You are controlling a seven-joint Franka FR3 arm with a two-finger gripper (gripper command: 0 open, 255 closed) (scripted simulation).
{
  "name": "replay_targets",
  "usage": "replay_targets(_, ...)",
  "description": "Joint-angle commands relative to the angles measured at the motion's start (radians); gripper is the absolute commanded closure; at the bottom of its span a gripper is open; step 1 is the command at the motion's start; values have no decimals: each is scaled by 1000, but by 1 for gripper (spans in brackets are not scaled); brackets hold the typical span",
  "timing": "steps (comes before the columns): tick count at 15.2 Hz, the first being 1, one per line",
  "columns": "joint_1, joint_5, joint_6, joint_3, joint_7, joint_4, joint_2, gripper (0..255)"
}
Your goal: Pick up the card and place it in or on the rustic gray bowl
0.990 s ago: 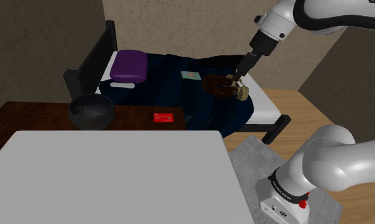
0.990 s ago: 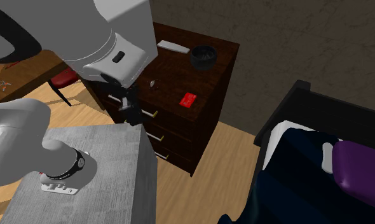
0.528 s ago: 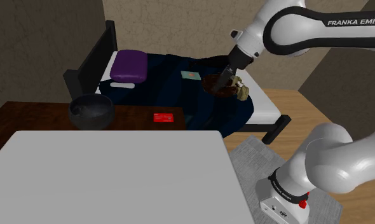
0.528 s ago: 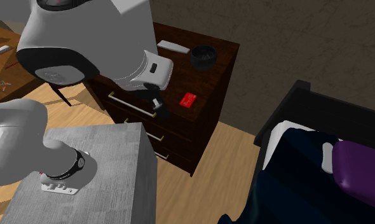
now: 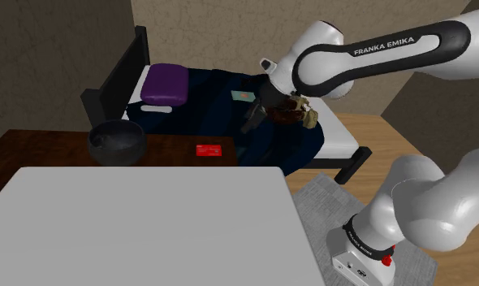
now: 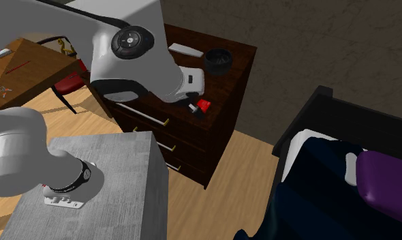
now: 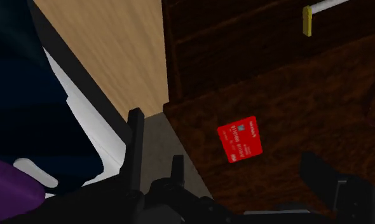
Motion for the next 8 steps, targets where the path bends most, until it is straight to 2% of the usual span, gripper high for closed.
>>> replay_targets(1,62,68,75,-24,-96,11,66,0)
replay_targets(4,165,204,164,-66,-266,47,170,0)
replay_targets(8,288,453,233,-107,-548,127,314,0)
